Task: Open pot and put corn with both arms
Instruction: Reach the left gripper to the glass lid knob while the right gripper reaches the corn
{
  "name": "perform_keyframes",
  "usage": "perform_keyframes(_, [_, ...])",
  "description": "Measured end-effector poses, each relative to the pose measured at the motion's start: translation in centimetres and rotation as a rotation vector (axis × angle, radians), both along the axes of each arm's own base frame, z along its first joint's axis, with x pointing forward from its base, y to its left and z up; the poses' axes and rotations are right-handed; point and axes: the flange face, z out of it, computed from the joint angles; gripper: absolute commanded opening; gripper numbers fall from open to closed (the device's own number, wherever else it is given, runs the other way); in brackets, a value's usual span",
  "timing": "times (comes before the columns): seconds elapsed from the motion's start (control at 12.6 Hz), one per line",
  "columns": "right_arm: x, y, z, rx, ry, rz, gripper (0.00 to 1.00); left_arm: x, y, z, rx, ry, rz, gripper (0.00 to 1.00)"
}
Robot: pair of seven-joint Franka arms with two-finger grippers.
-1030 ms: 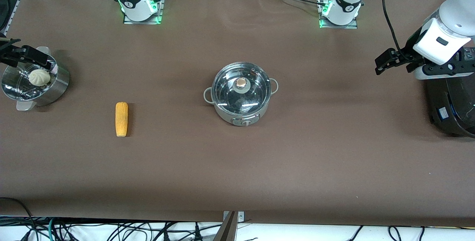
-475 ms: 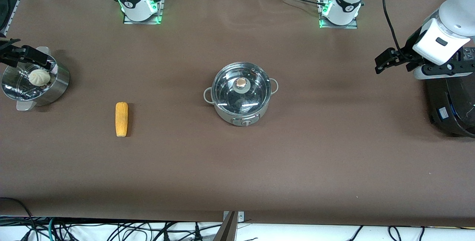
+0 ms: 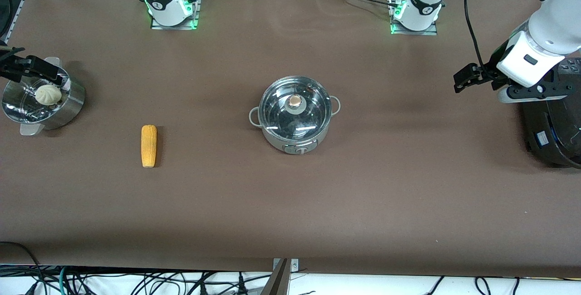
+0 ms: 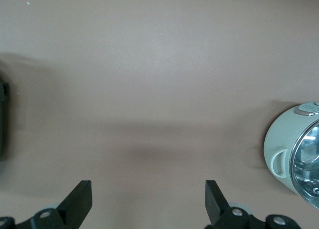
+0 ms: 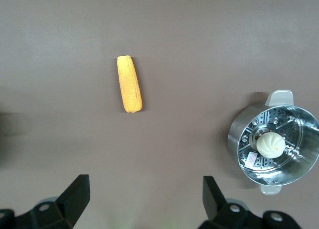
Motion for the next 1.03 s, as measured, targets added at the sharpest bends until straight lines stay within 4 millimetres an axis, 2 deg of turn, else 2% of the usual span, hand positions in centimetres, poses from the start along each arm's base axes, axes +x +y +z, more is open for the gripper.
perform_keyframes(0.32, [0.0,0.0,0.0,0.0,0.0,-0.001,1.0,0.0,-0.6,-0.4,0.0,0.014,-0.012,1.0])
perform_keyframes(0.4, [0.0,0.0,0.0,0.0,0.0,-0.001,1.0,0.1,-1.5,-0.9,-0.003,0.027,-0.029,1.0])
perform_keyframes(0.48, [0.0,-0.1,0.0,0.0,0.0,-0.001,1.0,0.0,-3.3,-1.6,-0.011,0.04,-0.061,1.0])
perform_keyframes(0.55, [0.0,-0.1,0.0,0.0,0.0,-0.002,1.0,-0.3,-6.3,-2.3,-0.032,0.057,-0.106,1.0])
perform_keyframes(0.71, [0.0,-0.2,0.0,0.0,-0.001,-0.004,1.0,-1.1,-14.8,-3.9,-0.066,0.074,-0.21,1.0])
perform_keyframes(0.79, [0.1,-0.3,-0.2,0.0,0.002,-0.005,1.0,-1.1,-19.5,-4.4,-0.07,0.069,-0.208,1.0])
perform_keyframes(0.87, [0.5,-0.2,-1.0,0.001,0.013,-0.003,1.0,-1.1,-23.7,-5.3,-0.072,0.073,-0.17,1.0])
perform_keyframes(1.03, [2.1,0.7,-3.8,0.005,0.04,0.016,1.0,-0.7,-31.5,-8.7,-0.088,0.068,-0.096,1.0])
